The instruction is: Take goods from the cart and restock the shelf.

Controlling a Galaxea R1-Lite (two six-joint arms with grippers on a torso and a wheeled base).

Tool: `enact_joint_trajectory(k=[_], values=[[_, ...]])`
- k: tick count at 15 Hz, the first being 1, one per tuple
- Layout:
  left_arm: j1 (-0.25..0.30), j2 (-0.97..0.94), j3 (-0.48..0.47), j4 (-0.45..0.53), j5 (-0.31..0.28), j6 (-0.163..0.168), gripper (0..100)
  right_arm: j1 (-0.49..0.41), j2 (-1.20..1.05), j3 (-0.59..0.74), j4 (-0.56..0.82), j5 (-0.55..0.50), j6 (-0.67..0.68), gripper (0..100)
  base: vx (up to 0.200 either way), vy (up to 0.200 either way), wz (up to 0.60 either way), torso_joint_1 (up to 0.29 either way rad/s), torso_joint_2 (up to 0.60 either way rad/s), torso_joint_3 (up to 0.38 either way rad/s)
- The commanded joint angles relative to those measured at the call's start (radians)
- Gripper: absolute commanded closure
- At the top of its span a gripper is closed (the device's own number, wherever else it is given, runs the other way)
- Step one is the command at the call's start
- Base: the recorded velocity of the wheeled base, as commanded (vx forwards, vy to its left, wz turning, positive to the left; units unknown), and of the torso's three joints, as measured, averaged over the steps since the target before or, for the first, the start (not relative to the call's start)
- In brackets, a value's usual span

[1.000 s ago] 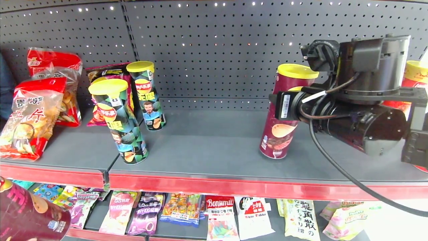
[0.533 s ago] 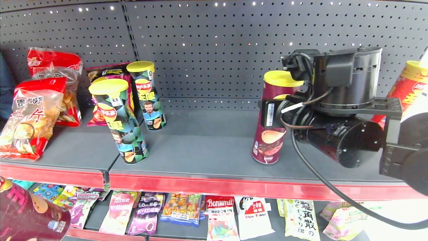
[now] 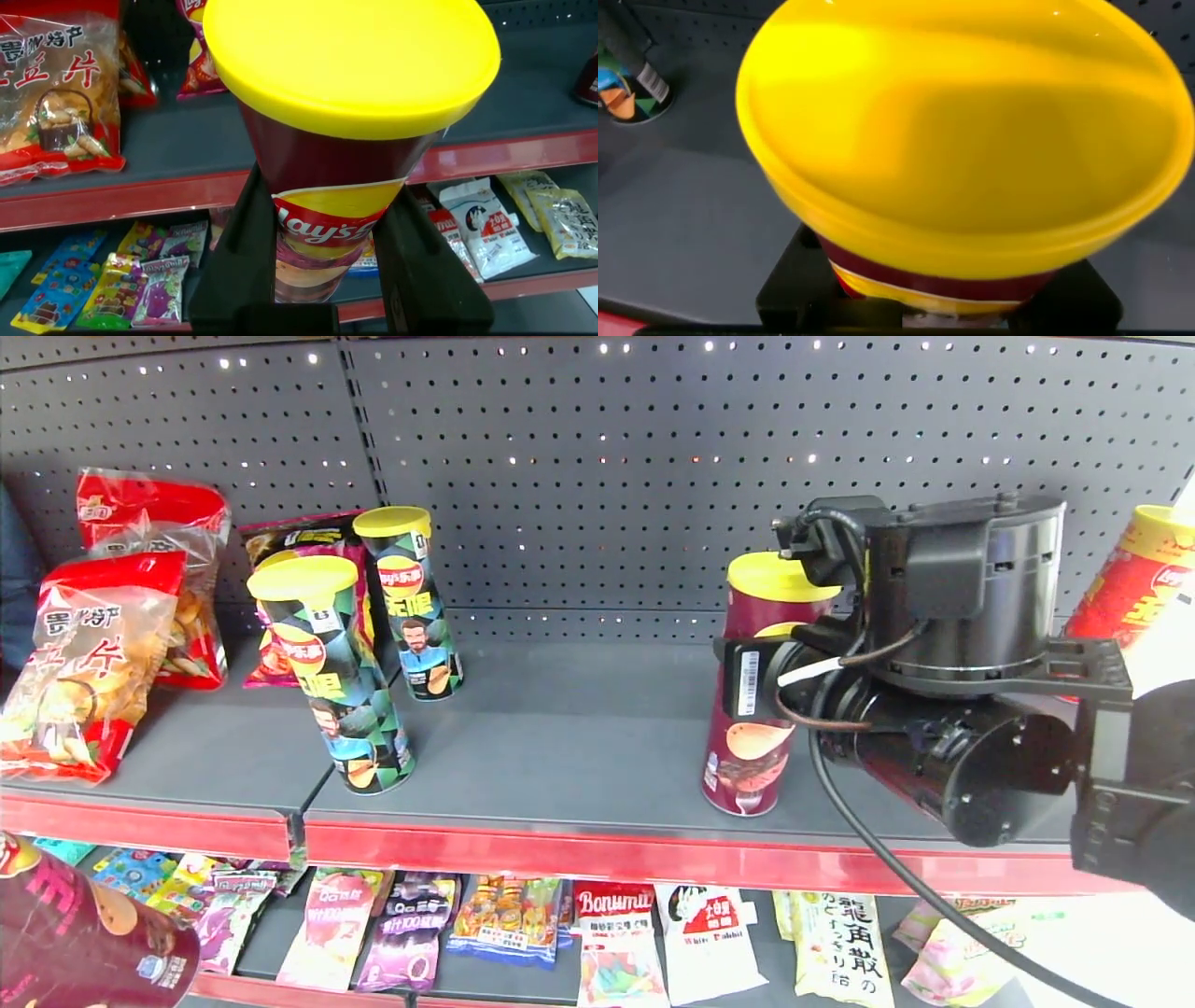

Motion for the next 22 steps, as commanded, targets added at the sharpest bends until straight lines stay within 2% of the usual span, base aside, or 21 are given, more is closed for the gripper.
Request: enact_joint_trajectory(k=[1,17,18,22], values=[[0.001,-0.001,0.000,0.000,0.000,0.000,100,0.020,-0.023,0.029,0.000,-0.001,0.001,100,0.000,0.000,0.00,0.000,0.00,0.000],[-0.001,-0.001,0.000,0.000,0.000,0.000,100,0.042,-0.037,0.055,-0.002,-0.013,0.001,100,0.000,0.000,0.00,0.000,0.00,0.000],[-0.001,-0.001,0.000,0.000,0.000,0.000,100,0.042,-0.034,0.056,-0.002,-0.015,0.001,0,0.000,0.000,0.00,0.000,0.00,0.000],[0.001,-0.001,0.000,0.000,0.000,0.000,100,0.042,-0.032,0.052,0.000,-0.015,-0.001,0,0.000,0.000,0.00,0.000,0.00,0.000]])
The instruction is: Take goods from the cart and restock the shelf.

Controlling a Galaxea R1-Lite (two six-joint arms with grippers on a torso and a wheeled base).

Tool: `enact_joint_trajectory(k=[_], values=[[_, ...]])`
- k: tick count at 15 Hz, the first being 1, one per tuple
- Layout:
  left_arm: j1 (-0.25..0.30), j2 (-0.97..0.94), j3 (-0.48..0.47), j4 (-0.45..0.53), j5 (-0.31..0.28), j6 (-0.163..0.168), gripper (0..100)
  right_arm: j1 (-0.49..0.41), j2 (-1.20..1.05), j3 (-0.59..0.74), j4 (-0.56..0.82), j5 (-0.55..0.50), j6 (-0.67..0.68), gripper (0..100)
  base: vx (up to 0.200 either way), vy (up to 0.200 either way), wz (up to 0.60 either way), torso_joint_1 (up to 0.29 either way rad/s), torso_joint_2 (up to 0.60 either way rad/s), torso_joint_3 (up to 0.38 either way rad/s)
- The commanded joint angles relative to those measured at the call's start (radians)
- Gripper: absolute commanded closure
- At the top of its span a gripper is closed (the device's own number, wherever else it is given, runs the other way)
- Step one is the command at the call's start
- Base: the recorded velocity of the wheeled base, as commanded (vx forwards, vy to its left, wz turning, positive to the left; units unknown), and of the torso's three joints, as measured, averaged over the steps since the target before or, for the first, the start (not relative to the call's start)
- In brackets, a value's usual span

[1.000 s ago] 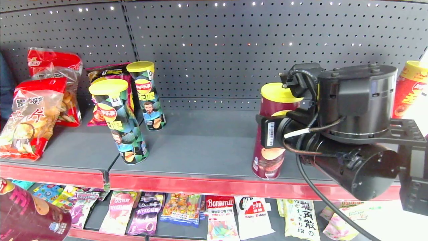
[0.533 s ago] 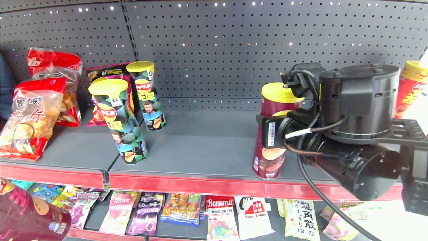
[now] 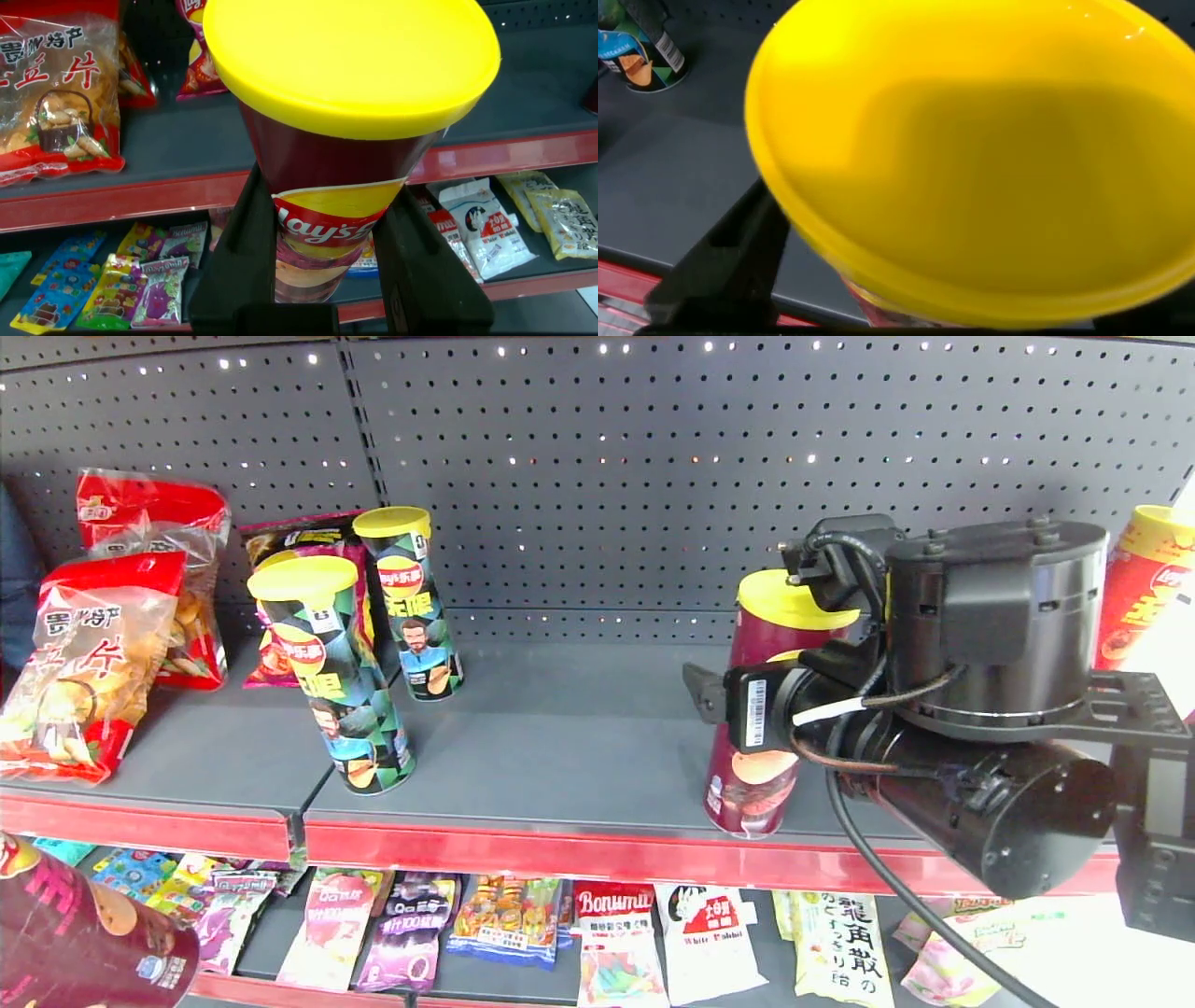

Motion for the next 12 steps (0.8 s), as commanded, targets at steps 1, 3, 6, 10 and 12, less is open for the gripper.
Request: enact_joint_trajectory(k=[1,3,6,10,12], values=[[-0.001,0.003,0.000,0.000,0.000,0.000,100,0.000,0.002,0.002,-0.001,0.000,0.001,0,0.000,0.000,0.00,0.000,0.00,0.000],[-0.001,0.006,0.000,0.000,0.000,0.000,100,0.000,-0.001,0.005,0.001,-0.002,0.001,0,0.000,0.000,0.00,0.000,0.00,0.000],[-0.001,0.006,0.003,0.000,-0.001,0.000,100,0.008,-0.026,0.010,0.001,-0.002,0.010,0,0.000,0.000,0.00,0.000,0.00,0.000],[-0.001,0.005,0.014,0.000,-0.001,0.000,100,0.013,-0.063,0.050,0.001,-0.005,0.021,0,0.000,0.000,0.00,0.000,0.00,0.000],[-0.001,0.003,0.014,0.000,-0.001,0.000,100,0.013,-0.087,0.088,0.001,-0.005,0.021,0,0.000,0.000,0.00,0.000,0.00,0.000]])
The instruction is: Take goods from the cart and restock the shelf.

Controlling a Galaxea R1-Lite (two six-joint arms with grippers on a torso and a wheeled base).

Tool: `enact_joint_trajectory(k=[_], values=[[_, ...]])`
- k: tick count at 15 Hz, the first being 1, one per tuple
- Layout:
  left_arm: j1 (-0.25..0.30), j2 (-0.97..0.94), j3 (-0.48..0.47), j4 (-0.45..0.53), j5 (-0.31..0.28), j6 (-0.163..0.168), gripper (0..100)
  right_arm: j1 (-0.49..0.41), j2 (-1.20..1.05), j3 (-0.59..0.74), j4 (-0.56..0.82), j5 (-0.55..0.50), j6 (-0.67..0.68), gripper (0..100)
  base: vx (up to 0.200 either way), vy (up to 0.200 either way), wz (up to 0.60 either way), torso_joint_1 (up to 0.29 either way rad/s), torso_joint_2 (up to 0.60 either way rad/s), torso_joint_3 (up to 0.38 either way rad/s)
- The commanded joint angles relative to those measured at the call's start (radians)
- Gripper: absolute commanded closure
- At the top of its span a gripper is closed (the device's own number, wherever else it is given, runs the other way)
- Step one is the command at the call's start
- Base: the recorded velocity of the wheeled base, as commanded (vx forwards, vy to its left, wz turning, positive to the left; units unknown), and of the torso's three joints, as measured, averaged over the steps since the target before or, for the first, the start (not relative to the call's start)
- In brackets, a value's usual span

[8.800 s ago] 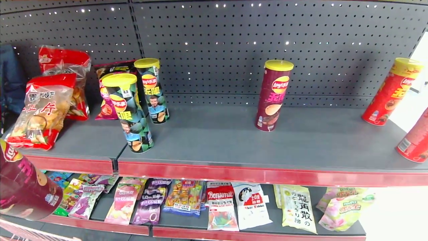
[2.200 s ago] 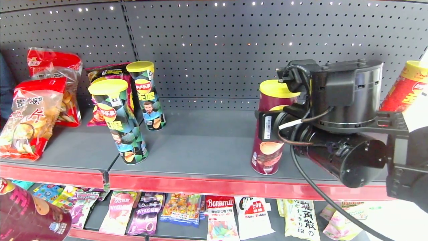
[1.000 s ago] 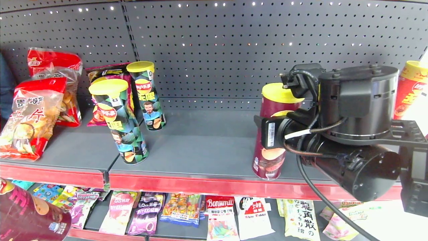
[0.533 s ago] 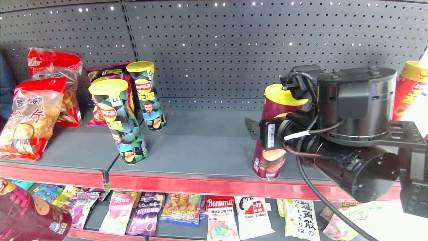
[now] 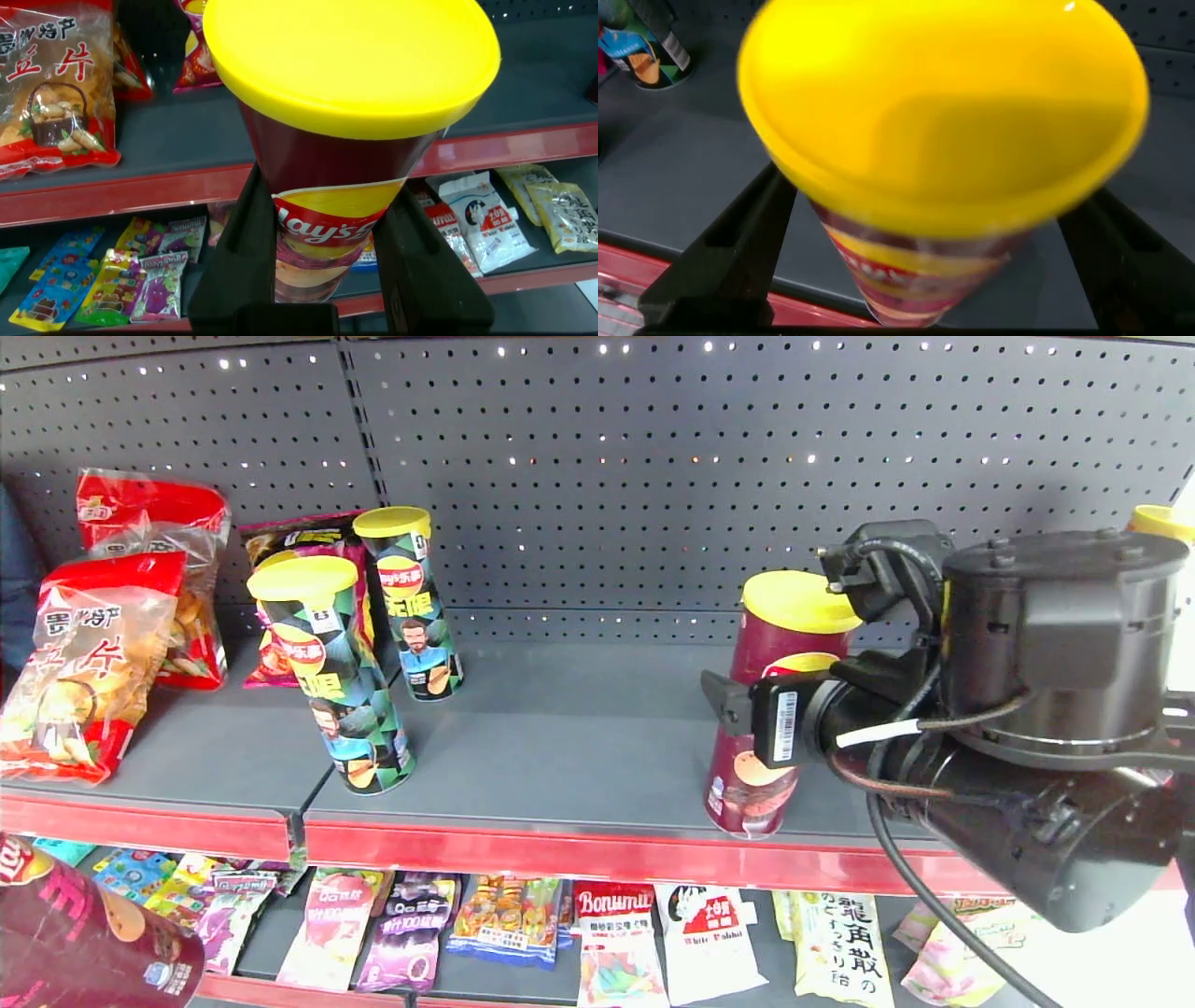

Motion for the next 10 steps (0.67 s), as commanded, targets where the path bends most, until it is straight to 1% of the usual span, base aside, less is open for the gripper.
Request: enact_joint_trajectory(k=[1,10], values=[[0.000,0.000,0.000,0.000,0.000,0.000,100,0.001,-0.034,0.030,0.000,0.001,0.001,0,0.000,0.000,0.00,0.000,0.00,0.000],[0.000,0.003,0.000,0.000,0.000,0.000,100,0.091,-0.180,0.211,0.001,0.001,-0.001,0,0.000,0.000,0.00,0.000,0.00,0.000]])
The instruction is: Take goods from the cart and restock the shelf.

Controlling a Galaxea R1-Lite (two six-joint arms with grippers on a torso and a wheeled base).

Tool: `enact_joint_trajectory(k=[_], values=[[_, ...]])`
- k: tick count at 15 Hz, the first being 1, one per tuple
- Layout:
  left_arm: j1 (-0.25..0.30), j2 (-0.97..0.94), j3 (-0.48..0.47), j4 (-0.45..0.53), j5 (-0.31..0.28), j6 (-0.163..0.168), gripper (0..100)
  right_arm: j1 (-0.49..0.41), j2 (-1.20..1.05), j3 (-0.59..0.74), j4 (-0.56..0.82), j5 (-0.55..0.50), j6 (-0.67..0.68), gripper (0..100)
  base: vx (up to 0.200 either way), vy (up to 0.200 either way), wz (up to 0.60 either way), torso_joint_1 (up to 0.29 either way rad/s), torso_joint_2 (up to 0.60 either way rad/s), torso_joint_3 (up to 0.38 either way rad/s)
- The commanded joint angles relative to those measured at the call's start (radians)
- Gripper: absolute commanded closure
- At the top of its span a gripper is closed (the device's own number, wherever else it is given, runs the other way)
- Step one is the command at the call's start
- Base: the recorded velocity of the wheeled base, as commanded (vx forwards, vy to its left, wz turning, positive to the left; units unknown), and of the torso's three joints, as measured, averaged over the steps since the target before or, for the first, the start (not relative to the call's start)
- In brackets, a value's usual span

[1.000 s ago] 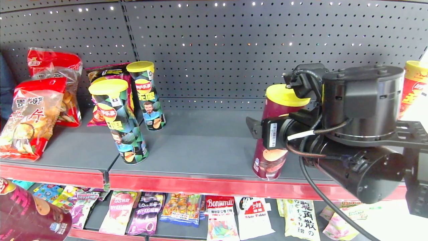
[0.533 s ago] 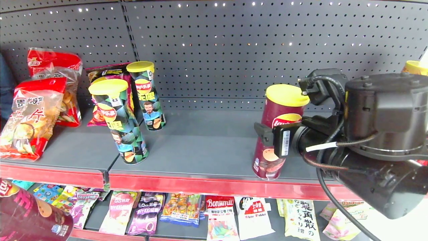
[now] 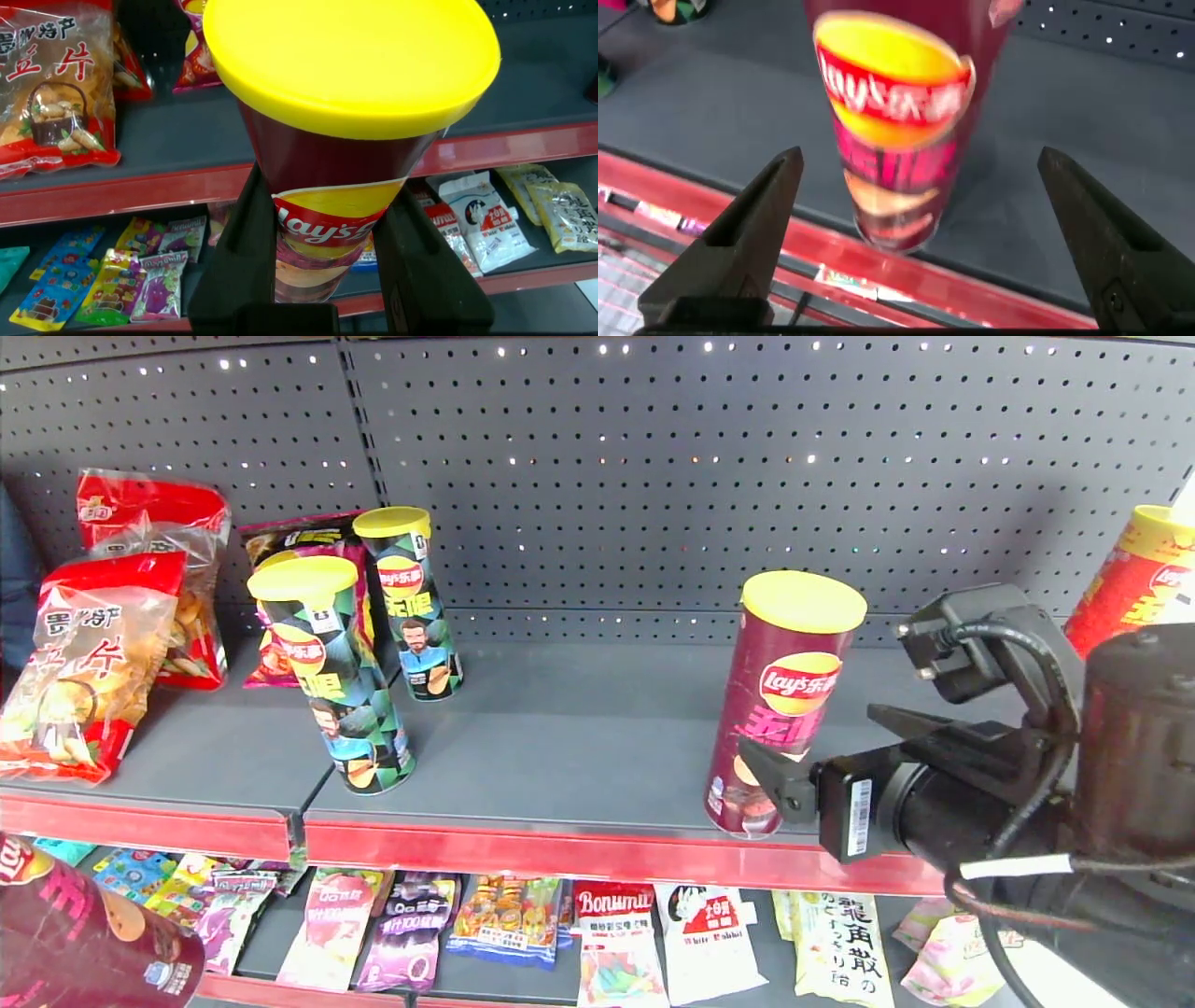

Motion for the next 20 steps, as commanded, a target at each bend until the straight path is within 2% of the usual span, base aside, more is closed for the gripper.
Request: enact_joint_trajectory(k=[1,4,6,7,9,13,16,17,18,20], values=[[0.000,0.002,-0.002,0.000,0.000,0.000,100,0.022,-0.055,0.044,-0.001,0.000,-0.001,0,0.000,0.000,0.00,0.000,0.00,0.000],[0.000,0.005,0.000,0.000,0.000,0.000,100,0.026,-0.162,0.129,-0.001,0.025,-0.004,0,0.000,0.000,0.00,0.000,0.00,0.000],[0.000,0.005,0.000,0.000,0.000,0.000,100,-0.002,-0.210,0.144,0.002,0.060,-0.006,0,0.000,0.000,0.00,0.000,0.00,0.000],[0.000,0.010,0.000,0.000,-0.001,0.000,100,-0.034,-0.256,0.167,0.006,0.112,-0.019,0,0.000,0.000,0.00,0.000,0.00,0.000],[0.000,0.022,-0.002,-0.002,-0.004,0.012,100,-0.160,-0.309,0.216,0.006,0.235,-0.085,0,0.000,0.000,0.00,0.000,0.00,0.000],[0.000,0.023,0.000,-0.002,-0.007,0.015,100,-0.519,-0.331,0.252,-0.002,0.511,-0.161,0,0.000,0.000,0.00,0.000,0.00,0.000],[0.000,0.031,-0.008,-0.003,-0.009,0.015,100,-0.617,-0.394,0.290,0.001,0.563,-0.165,0,0.000,0.000,0.00,0.000,0.00,0.000],[0.000,0.051,-0.026,-0.005,-0.007,0.015,100,-0.663,-0.496,0.342,0.012,0.649,-0.167,0,0.000,0.000,0.00,0.000,0.00,0.000],[0.000,0.060,-0.034,-0.003,-0.007,0.015,100,-0.675,-0.542,0.371,0.015,0.677,-0.177,100,0.000,0.000,0.00,0.000,0.00,0.000],[-0.001,0.099,-0.049,-0.006,-0.014,0.017,100,-0.706,-0.642,0.411,0.018,0.680,-0.214,100,0.000,0.000,0.00,0.000,0.00,0.000]])
